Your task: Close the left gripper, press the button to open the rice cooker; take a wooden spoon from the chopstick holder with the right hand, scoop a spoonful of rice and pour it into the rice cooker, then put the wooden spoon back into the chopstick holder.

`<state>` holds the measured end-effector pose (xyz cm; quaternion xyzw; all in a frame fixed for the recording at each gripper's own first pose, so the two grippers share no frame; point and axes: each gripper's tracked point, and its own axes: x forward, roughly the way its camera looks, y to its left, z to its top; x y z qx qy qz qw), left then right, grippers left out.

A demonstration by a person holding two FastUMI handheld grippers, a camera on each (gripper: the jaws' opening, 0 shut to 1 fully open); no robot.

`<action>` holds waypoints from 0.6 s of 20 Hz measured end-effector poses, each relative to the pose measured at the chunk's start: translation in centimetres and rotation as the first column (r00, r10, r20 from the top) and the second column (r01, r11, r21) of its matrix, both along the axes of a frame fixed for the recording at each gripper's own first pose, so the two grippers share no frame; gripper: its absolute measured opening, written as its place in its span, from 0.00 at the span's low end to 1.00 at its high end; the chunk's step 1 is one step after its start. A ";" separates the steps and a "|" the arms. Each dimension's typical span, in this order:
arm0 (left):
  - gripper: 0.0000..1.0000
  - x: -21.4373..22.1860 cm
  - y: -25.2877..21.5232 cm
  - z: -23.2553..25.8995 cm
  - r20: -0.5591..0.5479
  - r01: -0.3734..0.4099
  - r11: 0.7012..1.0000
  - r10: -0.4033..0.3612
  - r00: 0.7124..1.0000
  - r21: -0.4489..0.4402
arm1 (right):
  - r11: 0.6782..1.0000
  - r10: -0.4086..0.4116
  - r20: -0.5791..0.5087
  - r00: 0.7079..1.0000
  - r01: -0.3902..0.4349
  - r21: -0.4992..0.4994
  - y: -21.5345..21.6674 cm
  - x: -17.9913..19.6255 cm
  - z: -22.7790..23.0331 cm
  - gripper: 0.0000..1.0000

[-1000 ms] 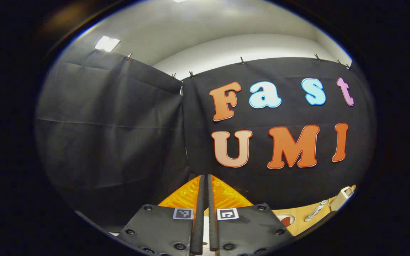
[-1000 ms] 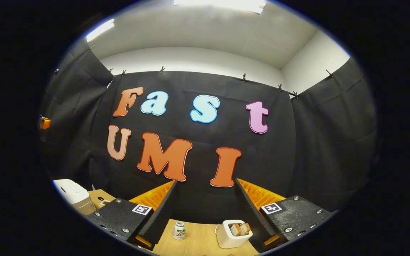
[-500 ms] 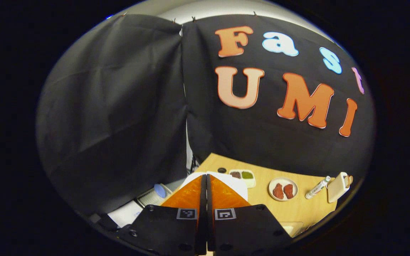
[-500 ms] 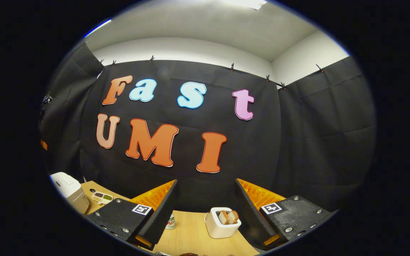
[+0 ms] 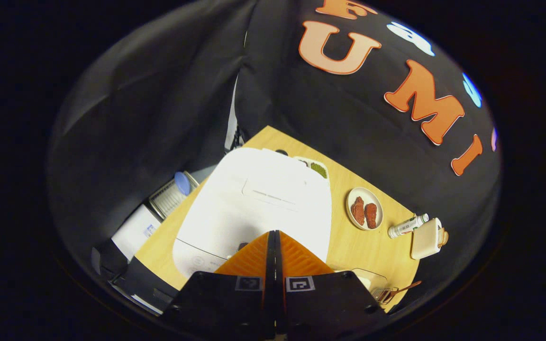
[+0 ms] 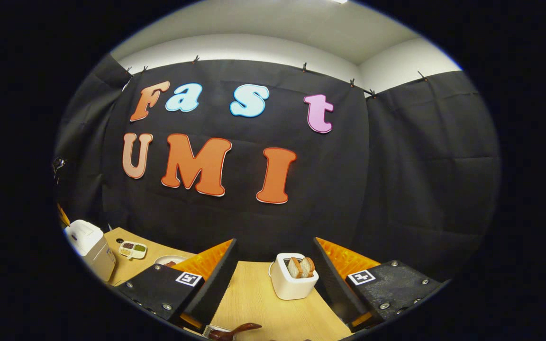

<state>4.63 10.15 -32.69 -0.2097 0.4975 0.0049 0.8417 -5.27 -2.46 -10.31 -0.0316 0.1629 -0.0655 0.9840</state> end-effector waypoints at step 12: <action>0.05 -1.5 0.1 -4.3 -0.104 0.036 0.998 -0.031 0.994 0.042 | 0.997 0.021 -0.182 0.983 -0.008 0.070 0.7 -3.4 -6.6 0.96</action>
